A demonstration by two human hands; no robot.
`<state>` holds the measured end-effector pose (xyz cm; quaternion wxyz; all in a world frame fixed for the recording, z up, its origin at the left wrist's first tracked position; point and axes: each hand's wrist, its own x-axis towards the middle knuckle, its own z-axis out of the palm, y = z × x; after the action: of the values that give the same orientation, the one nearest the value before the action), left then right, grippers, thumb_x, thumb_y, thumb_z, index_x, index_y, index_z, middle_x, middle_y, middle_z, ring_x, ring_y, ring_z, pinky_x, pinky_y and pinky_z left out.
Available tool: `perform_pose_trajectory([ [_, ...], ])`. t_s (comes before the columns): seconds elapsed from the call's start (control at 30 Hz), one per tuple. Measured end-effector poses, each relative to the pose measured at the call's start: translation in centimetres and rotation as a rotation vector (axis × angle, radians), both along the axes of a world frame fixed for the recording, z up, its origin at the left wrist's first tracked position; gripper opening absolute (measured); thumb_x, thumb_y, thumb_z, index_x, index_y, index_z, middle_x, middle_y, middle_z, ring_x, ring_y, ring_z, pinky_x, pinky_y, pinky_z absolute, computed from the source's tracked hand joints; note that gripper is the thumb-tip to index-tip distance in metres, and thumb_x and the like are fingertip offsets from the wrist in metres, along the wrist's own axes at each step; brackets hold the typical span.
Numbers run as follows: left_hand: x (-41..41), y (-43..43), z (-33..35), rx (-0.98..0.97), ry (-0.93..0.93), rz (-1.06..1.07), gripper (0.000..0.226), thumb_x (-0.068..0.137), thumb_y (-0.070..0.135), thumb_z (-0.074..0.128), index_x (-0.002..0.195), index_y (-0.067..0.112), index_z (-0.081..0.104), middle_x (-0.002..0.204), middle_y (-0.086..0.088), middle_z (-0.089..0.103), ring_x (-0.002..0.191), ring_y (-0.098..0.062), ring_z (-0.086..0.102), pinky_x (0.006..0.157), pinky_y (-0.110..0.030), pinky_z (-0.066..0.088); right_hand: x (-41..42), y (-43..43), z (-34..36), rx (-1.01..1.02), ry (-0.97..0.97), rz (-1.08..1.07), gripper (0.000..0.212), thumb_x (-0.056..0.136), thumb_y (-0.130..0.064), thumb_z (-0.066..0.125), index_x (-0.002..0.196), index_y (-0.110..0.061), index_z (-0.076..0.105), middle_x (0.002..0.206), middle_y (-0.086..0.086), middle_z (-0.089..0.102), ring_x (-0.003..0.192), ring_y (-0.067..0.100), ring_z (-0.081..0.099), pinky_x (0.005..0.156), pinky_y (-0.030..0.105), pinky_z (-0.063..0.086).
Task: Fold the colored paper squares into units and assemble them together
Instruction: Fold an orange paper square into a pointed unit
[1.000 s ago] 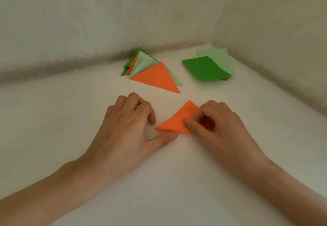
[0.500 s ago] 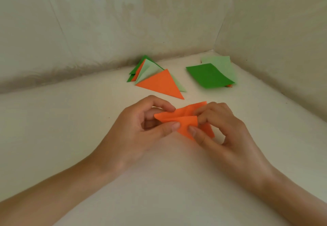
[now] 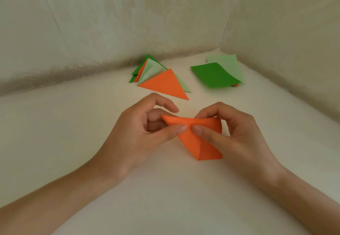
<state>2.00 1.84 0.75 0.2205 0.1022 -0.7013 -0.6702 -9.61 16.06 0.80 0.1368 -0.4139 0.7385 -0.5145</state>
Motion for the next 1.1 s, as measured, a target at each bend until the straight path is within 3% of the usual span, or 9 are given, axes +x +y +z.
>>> perform_pose_trajectory([
  [0.2,-0.02,0.06,0.02,-0.02,0.016,-0.006,0.022,0.069,0.013,0.077,0.085,0.016,0.064,0.077,-0.001,0.072,0.069,-0.01,0.066,0.067,-0.014,0.051,0.33,0.09,0.33,-0.096,-0.096,0.004,0.012,0.075,-0.018,0.074,0.077,-0.026,0.065,0.077,-0.014,0.065,0.073,-0.001,0.057,0.062,0.009,0.043],
  [0.33,0.01,-0.03,0.04,-0.032,0.013,0.043,0.017,0.068,0.016,0.074,0.084,0.017,0.068,0.073,0.002,0.069,0.064,-0.005,0.062,0.064,-0.012,0.047,0.36,0.1,0.42,-0.097,-0.091,-0.015,0.015,0.071,-0.028,0.078,0.079,-0.027,0.065,0.078,-0.015,0.065,0.073,-0.001,0.056,0.061,0.01,0.043],
  [0.43,0.0,-0.03,0.25,-0.019,0.018,0.057,0.016,0.068,0.014,0.071,0.084,0.016,0.069,0.069,0.001,0.068,0.062,-0.003,0.061,0.062,-0.01,0.046,0.48,0.01,0.71,-0.122,-0.128,-0.037,0.012,0.065,-0.033,0.069,0.072,-0.024,0.064,0.072,-0.015,0.063,0.067,-0.003,0.055,0.056,0.01,0.043],
  [0.7,0.01,0.12,0.41,-0.028,0.038,0.054,0.013,0.066,0.013,0.07,0.079,0.013,0.069,0.066,0.001,0.069,0.06,-0.004,0.061,0.061,-0.01,0.047,0.22,-0.04,0.41,-0.106,-0.095,-0.054,0.015,0.07,-0.036,0.077,0.075,-0.029,0.064,0.077,-0.015,0.064,0.074,0.0,0.056,0.061,0.01,0.041],
  [0.8,-0.07,0.11,0.46,-0.028,0.049,0.049,0.012,0.067,0.012,0.069,0.079,0.012,0.07,0.071,-0.005,0.07,0.06,-0.007,0.062,0.062,-0.012,0.05,0.03,0.02,0.2,-0.103,-0.078,-0.064,0.007,0.07,-0.034,0.069,0.076,-0.034,0.065,0.079,-0.014,0.064,0.076,0.003,0.056,0.064,0.011,0.041],
  [1.1,-0.17,-0.03,0.36,-0.048,0.03,0.077,0.011,0.067,0.015,0.069,0.077,0.012,0.071,0.069,0.0,0.072,0.065,-0.009,0.07,0.06,-0.018,0.054,-0.12,0.03,0.08,-0.099,-0.044,-0.063,0.004,0.073,-0.034,0.066,0.076,-0.036,0.065,0.079,-0.014,0.063,0.075,0.003,0.055,0.066,0.009,0.038],
])
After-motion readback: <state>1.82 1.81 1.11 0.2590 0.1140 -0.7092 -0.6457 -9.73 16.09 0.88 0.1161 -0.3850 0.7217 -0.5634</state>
